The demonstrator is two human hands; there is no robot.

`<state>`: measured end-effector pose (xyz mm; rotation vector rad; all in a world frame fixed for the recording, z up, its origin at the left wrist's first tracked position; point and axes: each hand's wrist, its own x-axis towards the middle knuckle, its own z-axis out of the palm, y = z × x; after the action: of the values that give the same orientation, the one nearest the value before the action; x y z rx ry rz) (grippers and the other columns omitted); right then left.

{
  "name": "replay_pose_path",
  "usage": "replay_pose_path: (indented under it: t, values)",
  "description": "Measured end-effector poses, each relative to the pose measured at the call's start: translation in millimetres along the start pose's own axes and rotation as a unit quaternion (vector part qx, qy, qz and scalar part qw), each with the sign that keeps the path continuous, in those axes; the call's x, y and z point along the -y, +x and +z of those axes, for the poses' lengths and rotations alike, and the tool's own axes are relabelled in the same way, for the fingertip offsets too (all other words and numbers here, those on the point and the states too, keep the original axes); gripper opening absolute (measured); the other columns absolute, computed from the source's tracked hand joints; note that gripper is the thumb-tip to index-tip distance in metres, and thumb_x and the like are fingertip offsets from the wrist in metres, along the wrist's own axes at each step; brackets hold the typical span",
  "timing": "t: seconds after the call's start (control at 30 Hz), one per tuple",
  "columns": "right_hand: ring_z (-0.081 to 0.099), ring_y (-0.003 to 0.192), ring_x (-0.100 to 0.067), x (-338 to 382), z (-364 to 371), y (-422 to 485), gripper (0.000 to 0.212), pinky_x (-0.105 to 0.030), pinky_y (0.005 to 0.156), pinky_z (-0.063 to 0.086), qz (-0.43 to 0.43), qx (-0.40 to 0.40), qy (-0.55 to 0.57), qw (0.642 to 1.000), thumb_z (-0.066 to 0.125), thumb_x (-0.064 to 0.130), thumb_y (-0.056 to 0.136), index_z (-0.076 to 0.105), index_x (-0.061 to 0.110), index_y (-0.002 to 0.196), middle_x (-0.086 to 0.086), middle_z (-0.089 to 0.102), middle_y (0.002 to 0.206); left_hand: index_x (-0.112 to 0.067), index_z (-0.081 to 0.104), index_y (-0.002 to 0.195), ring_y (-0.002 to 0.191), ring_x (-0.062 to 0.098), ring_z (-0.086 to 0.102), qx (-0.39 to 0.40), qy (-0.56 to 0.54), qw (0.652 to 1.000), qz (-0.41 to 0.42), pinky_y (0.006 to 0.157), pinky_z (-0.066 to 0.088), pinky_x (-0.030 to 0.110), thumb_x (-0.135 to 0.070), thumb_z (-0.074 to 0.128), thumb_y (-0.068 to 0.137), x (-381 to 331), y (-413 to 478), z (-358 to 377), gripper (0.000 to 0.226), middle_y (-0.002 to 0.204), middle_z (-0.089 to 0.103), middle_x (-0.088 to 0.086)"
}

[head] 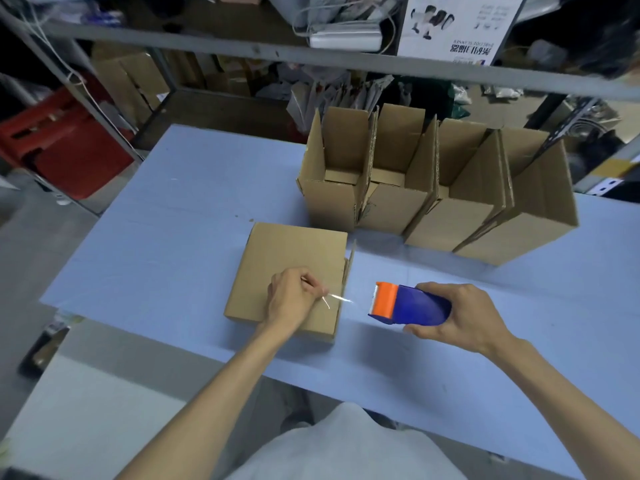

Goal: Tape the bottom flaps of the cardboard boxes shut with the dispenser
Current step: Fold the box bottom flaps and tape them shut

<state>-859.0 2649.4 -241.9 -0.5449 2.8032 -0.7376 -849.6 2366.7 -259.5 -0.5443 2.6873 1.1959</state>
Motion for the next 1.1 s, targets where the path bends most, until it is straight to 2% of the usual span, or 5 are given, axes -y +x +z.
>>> replay_pose_path:
  t: [0.4,0.53,0.7,0.9,1.1]
  values:
    - [0.053,0.063,-0.005,-6,4,19,0.054,-0.011,0.052,0.032,-0.035,0.03,-0.06,0.997,0.069,0.065,0.058,0.064,0.032,0.101,0.018,0.062,0.074,-0.011,0.065,0.071,0.074,0.036,0.053,0.054,0.188,0.98,0.021,0.067,0.046,0.035,-0.025,0.076,0.075,-9,15,0,0.018,0.071,0.056,0.017]
    - [0.051,0.063,-0.009,-4,7,26,0.054,-0.013,0.05,0.03,-0.037,0.046,-0.092,0.994,0.073,0.063,0.06,0.064,0.032,0.103,0.016,0.062,0.074,-0.004,0.05,0.103,0.091,0.034,0.06,-0.009,0.253,0.967,0.009,0.064,0.039,0.034,-0.057,0.081,0.063,0,19,-7,0.073,0.093,0.063,0.011]
    - [0.055,0.068,-0.015,11,19,40,0.055,-0.022,0.052,0.037,-0.024,0.098,-0.132,0.986,0.063,0.067,0.058,0.063,0.027,0.095,0.008,0.067,0.079,-0.024,0.054,0.079,0.07,0.012,0.057,0.011,0.11,0.99,0.09,0.056,0.037,0.024,-0.037,0.082,0.069,13,11,1,0.032,0.069,0.059,-0.01]
    - [0.063,0.079,-0.028,49,45,56,0.033,-0.028,0.062,0.037,-0.055,0.167,-0.259,0.95,0.067,0.044,0.071,0.058,0.017,0.09,-0.006,0.067,0.091,-0.025,0.055,0.082,0.072,0.008,0.056,-0.011,0.078,0.992,0.099,0.06,0.041,0.025,-0.031,0.081,0.07,20,9,2,0.029,0.074,0.059,-0.01]
    - [0.05,0.062,-0.019,41,6,52,0.042,-0.023,0.047,0.026,0.008,0.049,-0.185,0.981,0.07,0.057,0.057,0.057,0.025,0.081,0.004,0.06,0.07,-0.026,0.062,0.114,0.091,0.016,0.045,0.115,0.254,0.889,0.362,0.061,0.035,0.024,-0.003,0.058,0.086,13,0,7,0.036,0.097,0.043,0.001]
